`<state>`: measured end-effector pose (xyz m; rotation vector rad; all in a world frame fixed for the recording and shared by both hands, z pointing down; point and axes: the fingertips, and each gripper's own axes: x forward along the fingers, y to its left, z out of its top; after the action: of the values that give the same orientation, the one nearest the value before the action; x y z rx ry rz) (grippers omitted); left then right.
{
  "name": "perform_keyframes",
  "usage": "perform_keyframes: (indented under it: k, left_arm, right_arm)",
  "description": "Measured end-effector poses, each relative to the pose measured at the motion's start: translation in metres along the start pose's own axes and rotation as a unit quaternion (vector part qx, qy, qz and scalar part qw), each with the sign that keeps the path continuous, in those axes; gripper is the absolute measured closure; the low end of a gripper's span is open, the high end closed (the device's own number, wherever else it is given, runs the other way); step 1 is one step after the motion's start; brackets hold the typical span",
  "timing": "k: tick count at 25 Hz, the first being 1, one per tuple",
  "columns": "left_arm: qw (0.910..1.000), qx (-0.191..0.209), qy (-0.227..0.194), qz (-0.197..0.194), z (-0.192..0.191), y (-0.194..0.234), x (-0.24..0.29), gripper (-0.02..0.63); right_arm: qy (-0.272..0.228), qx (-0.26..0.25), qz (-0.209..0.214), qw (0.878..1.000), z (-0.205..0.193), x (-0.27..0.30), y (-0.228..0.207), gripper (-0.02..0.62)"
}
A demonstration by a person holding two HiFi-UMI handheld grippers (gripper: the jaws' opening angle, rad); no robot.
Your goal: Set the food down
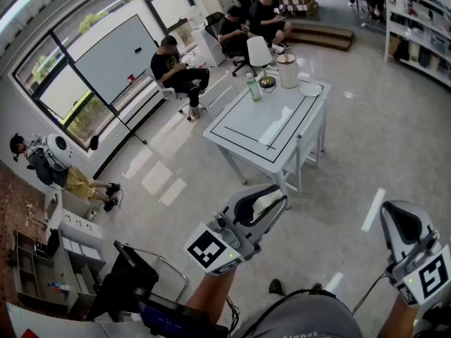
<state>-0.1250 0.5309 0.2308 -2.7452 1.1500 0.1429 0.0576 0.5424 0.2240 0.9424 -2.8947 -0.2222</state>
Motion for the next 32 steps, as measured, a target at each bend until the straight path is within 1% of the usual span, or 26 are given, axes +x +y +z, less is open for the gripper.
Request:
perform_keyframes:
  k: [8,15,19,22,28,32]
  left_arm:
    - [0.9999,0.001,0.008,0.006,-0.009,-0.015,0.033,0.506]
    - [0.9998,0.004,0.014,0.012,-0.02,-0.027,0.07,0.508]
    - [0.9997,0.002,0.021,0.01,-0.025,-0.028,0.085,0.506]
    - [0.9996,-0.002,0.028,0.007,-0.033,-0.016,0.092,0.508]
    - [0.9995,-0.016,0.026,-0.004,-0.053,0.03,0.099,0.506]
    - [0.9996,-0.022,0.015,-0.014,-0.058,0.071,0.103,0.508]
  right_arm:
    - [-0.001,0.009,0.003,1.0,-0.012,-0.019,-0.032,0.589]
    - [-0.008,0.027,0.026,0.999,-0.025,-0.031,-0.06,0.588]
    - [-0.01,0.039,0.026,0.999,-0.032,-0.029,-0.074,0.588]
    - [-0.003,0.046,0.023,0.999,-0.041,-0.014,-0.081,0.588]
    - [0.004,0.055,0.004,0.998,-0.055,0.029,-0.094,0.588]
    - [0.009,0.038,-0.013,0.999,-0.051,0.067,-0.101,0.588]
